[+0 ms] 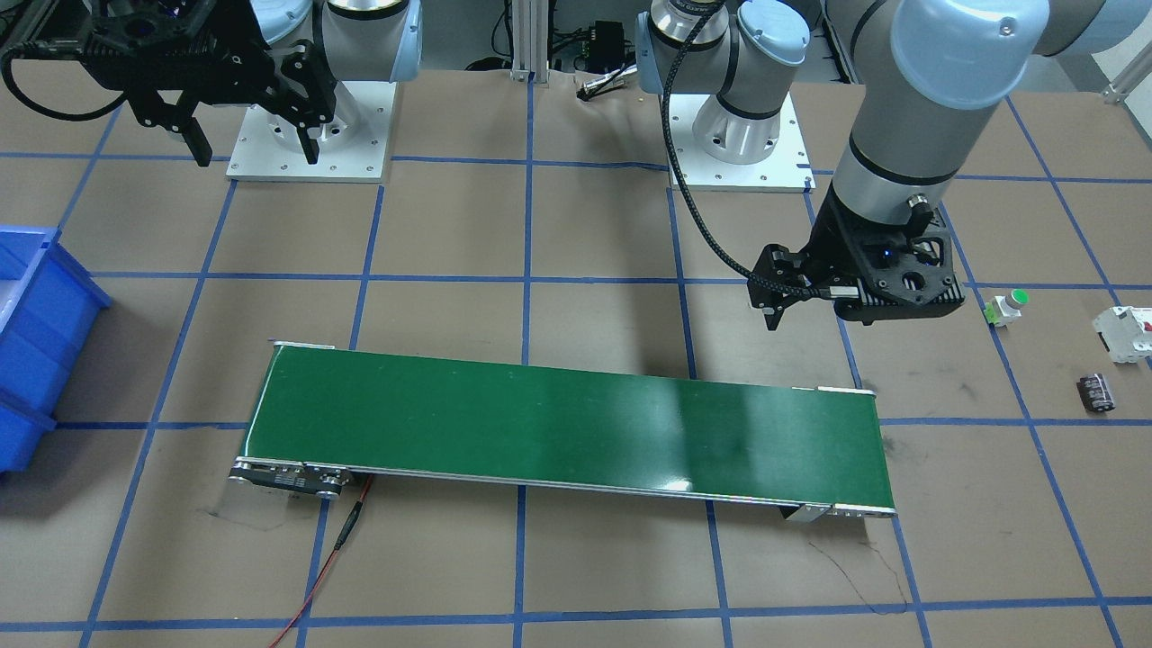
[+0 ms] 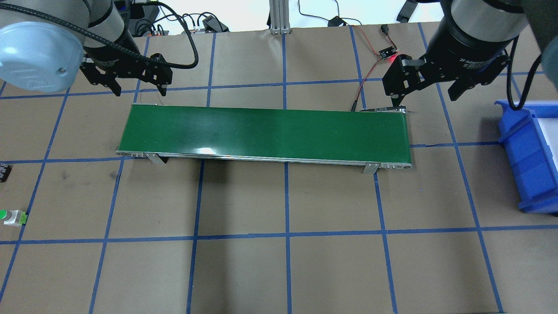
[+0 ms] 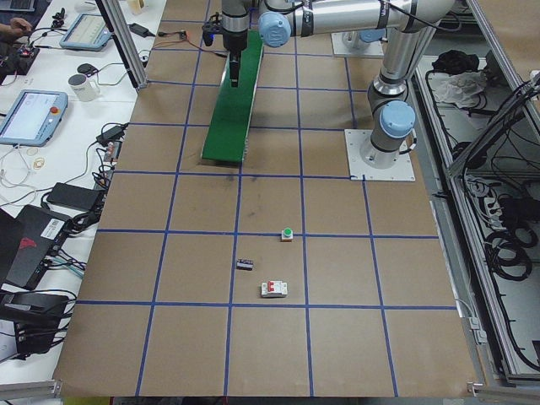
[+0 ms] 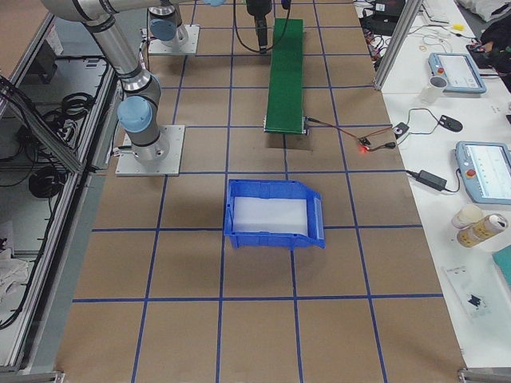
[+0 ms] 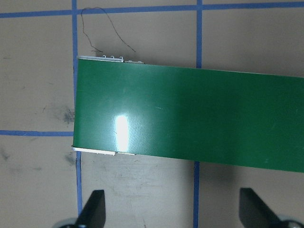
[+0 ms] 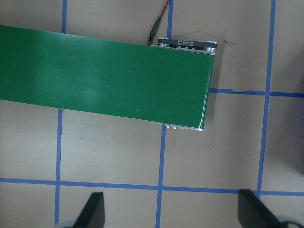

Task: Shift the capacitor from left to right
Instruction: 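Move the left gripper outward toward the brown capacitor on the table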

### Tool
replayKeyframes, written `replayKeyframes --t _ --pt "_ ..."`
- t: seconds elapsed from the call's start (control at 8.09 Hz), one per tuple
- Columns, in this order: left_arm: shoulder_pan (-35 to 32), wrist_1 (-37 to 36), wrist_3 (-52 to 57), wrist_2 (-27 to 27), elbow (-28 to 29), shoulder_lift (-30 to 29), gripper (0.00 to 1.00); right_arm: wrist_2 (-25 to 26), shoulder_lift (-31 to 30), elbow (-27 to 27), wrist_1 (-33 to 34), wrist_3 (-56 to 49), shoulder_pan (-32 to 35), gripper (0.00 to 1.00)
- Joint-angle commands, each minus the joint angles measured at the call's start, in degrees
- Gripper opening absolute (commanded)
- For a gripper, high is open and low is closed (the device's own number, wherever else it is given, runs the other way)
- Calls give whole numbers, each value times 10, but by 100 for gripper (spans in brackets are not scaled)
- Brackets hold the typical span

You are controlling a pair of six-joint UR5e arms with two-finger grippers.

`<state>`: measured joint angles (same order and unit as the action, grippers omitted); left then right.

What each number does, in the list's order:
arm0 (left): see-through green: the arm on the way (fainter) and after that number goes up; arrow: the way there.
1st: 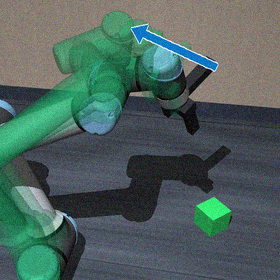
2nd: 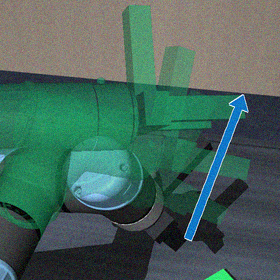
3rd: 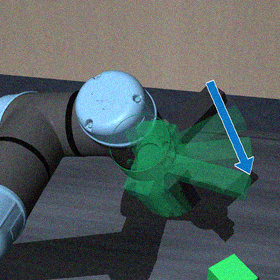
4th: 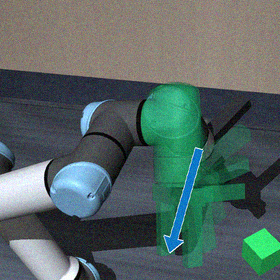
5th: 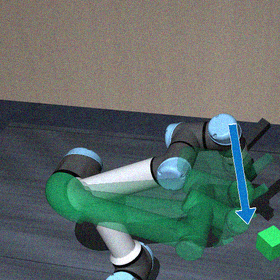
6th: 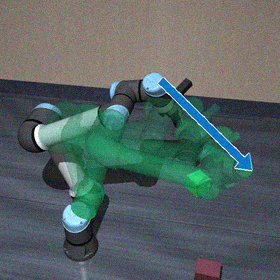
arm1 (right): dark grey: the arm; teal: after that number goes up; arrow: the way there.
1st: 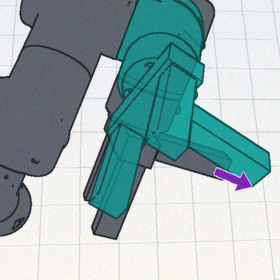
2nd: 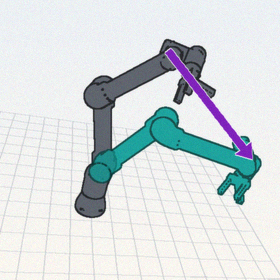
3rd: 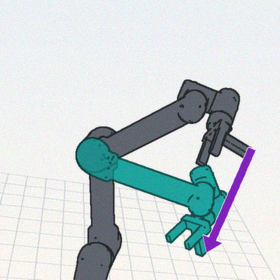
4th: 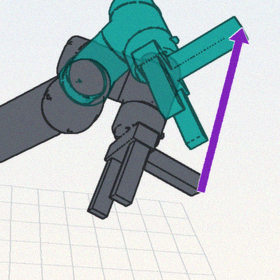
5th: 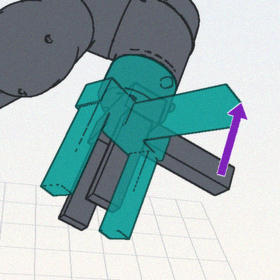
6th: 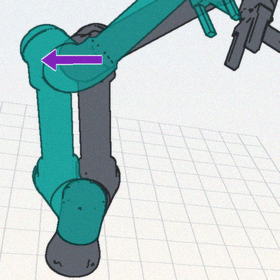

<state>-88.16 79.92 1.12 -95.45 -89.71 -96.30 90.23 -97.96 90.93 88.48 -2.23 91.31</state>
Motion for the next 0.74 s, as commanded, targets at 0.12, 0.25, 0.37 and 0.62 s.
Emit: replayKeyframes --t 0.12,0.25,0.37,0.62 --pt "-5 0 0 -2 -13 12 100 6 0 0 0 -1 -1 100" --pt "-5 -21 -1 -1 -16 12 100 8 -1 0 -1 -1 0 100" --pt "-3 -38 1 -1 -19 12 100 6 -1 0 0 0 0 100" --pt "6 -37 12 0 -9 -1 100 8 -3 0 -2 -1 1 100"
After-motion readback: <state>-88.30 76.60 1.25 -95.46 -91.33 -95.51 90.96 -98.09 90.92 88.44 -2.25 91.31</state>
